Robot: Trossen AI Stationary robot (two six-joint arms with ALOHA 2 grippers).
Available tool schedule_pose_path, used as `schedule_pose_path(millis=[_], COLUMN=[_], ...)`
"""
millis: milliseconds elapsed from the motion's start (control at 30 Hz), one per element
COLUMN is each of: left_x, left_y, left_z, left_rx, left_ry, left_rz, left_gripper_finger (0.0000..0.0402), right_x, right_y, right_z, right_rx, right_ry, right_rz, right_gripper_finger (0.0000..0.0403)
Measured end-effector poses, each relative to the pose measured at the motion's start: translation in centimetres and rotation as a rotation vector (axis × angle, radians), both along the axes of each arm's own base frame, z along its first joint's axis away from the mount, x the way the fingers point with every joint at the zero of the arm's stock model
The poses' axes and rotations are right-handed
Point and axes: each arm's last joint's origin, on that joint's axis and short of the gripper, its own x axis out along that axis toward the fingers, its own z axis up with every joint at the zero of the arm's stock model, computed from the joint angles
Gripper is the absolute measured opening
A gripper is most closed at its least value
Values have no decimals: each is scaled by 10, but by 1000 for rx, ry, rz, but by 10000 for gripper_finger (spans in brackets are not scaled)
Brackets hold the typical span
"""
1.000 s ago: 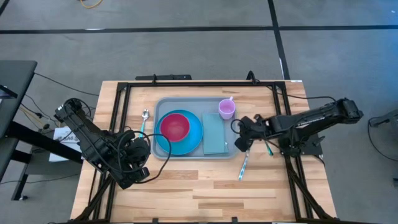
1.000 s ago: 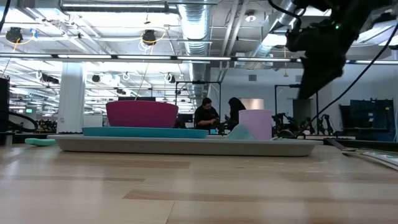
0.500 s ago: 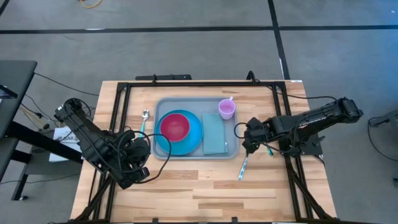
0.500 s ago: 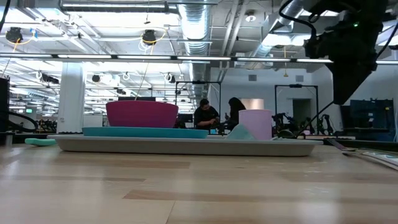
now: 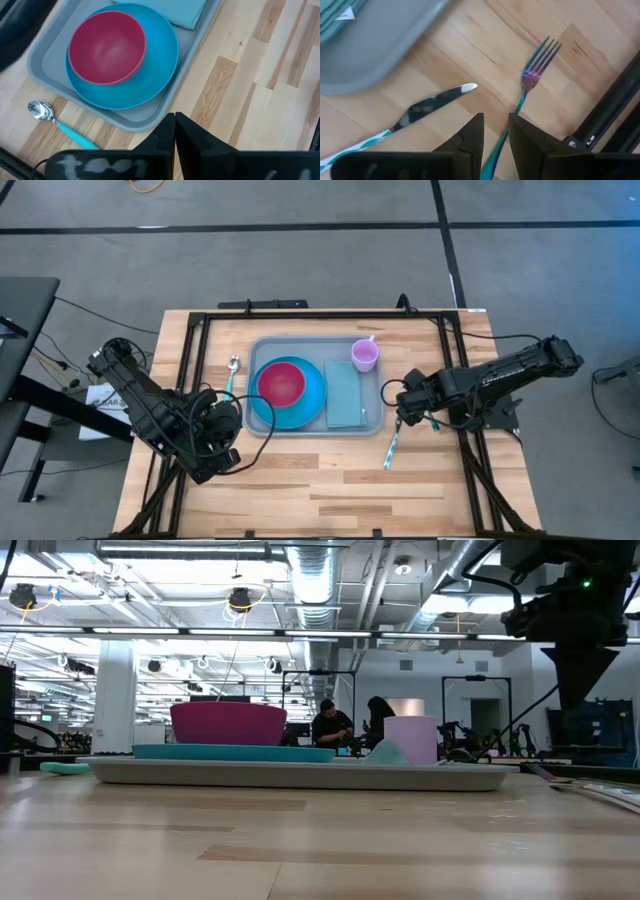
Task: Set up tray
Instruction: Put the purple fork on the blue napkin
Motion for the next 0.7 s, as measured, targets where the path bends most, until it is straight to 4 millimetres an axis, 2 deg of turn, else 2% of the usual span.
schedule_pose_path(millis=[700], left_x=[0], left_y=[0], left_z=[0], left_rx=[0], left_ry=[0], left_rz=[0], left_gripper_finger=[0], right_x=[0], right_y=[0], right_z=[0], right_rx=[10], right_ry=[1], right_rz=[0], right_gripper_finger=[82])
